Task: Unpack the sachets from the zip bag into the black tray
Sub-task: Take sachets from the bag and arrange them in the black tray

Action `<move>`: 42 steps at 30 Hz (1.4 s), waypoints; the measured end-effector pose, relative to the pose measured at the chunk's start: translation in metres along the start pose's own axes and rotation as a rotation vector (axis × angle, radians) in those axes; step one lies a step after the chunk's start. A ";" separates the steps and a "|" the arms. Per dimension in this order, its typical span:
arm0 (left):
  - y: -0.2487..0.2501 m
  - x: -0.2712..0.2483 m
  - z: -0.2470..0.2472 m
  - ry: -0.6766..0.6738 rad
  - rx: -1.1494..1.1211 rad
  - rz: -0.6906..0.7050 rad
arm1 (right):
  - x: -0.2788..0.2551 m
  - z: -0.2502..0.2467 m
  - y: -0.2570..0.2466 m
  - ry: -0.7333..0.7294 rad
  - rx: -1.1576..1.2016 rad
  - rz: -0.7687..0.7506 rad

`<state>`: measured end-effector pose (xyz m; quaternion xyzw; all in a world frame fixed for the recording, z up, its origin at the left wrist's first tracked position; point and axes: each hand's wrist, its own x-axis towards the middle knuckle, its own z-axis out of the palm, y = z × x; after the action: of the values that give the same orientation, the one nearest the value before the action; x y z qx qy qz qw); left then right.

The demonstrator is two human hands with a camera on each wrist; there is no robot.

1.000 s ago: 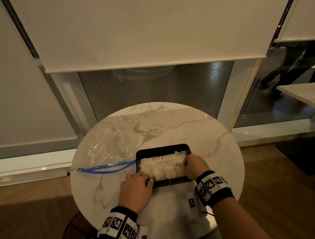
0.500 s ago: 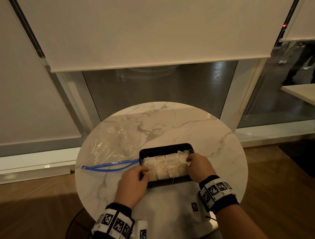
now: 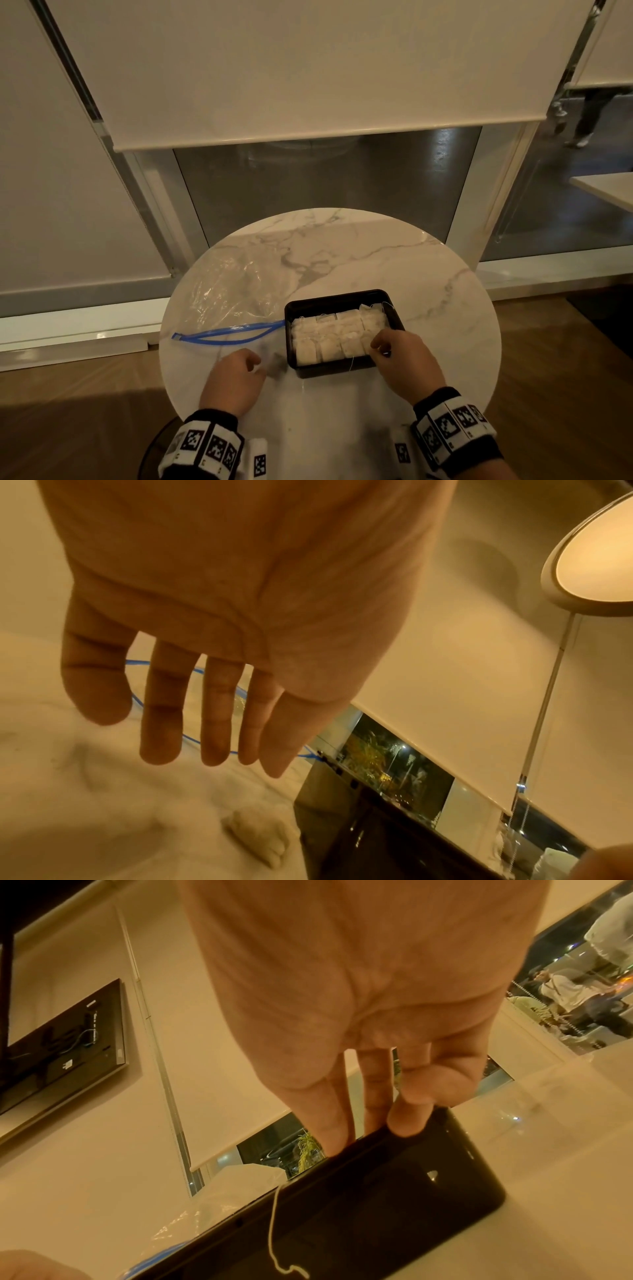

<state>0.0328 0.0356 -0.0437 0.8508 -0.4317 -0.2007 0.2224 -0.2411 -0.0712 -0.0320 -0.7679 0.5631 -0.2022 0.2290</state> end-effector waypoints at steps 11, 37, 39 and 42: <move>0.029 0.017 0.024 -0.077 0.023 -0.083 | -0.004 0.003 0.000 0.008 -0.018 0.001; 0.084 -0.051 -0.029 -0.155 -0.672 0.281 | -0.020 -0.026 -0.065 -0.112 0.550 -0.117; 0.090 -0.055 -0.025 -0.183 -0.647 0.326 | -0.022 -0.026 -0.067 -0.132 0.588 -0.131; 0.094 -0.060 -0.022 -0.181 -0.630 0.356 | -0.026 -0.031 -0.067 -0.103 0.634 -0.153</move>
<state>-0.0483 0.0397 0.0352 0.6310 -0.5080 -0.3562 0.4657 -0.2138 -0.0330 0.0308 -0.7076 0.4003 -0.3450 0.4691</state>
